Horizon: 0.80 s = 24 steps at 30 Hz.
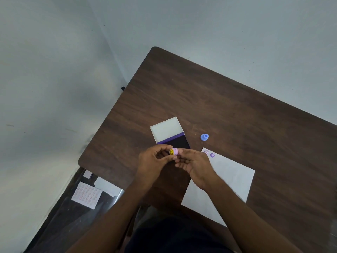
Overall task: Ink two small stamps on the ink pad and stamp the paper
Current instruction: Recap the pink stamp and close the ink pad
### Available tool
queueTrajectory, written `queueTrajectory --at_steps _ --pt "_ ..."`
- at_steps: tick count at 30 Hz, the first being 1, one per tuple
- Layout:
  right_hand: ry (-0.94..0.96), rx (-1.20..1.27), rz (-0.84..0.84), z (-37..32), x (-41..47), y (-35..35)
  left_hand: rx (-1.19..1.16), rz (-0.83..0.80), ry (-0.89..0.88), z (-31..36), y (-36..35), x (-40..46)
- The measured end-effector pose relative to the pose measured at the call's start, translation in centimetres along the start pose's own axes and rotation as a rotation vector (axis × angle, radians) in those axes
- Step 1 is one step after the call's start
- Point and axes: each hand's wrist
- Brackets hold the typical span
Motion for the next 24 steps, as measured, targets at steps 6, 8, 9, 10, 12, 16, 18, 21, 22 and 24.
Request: queueTrajectory --at_steps 6,8,9,10,12,16,18,21,22,24 --pt "0.024 -0.073 -0.01 0.3 0.0 0.2 -0.094 -0.025 0.079 -0.1 -0.1 -0.1" --pt "0.038 -0.108 -0.025 0.4 0.1 0.5 -0.134 -0.046 0.083 -0.1 0.1 0.1" --pt "0.048 -0.129 -0.031 0.4 0.1 0.6 -0.154 -0.054 0.075 -0.1 0.2 0.3" --pt "0.058 -0.148 -0.033 0.4 0.1 0.6 -0.169 -0.062 0.061 -0.2 0.4 0.4" --pt "0.08 -0.187 -0.035 0.4 0.2 0.7 -0.174 -0.082 0.033 -0.1 0.7 0.6" --pt "0.117 -0.194 -0.049 0.4 0.5 0.7 -0.182 -0.082 -0.015 -0.2 0.8 1.1" --pt "0.133 -0.18 -0.017 0.4 0.6 0.6 -0.145 -0.073 -0.03 -0.1 0.4 1.2" --pt "0.28 -0.334 0.147 0.3 1.1 0.7 -0.057 -0.046 0.003 0.1 -0.5 1.3" --pt "0.347 -0.403 0.196 0.2 1.2 1.0 -0.054 -0.048 0.019 0.0 -0.9 1.4" --pt "0.464 -0.523 0.272 -0.2 1.4 1.7 -0.03 -0.069 0.034 -0.2 -1.5 1.7"
Point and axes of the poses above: each hand's wrist, its own x-axis towards the middle knuckle, its own y-axis out of the back of the hand, z = x × y, and after that the axes turned 12 degrees about x, right-handed
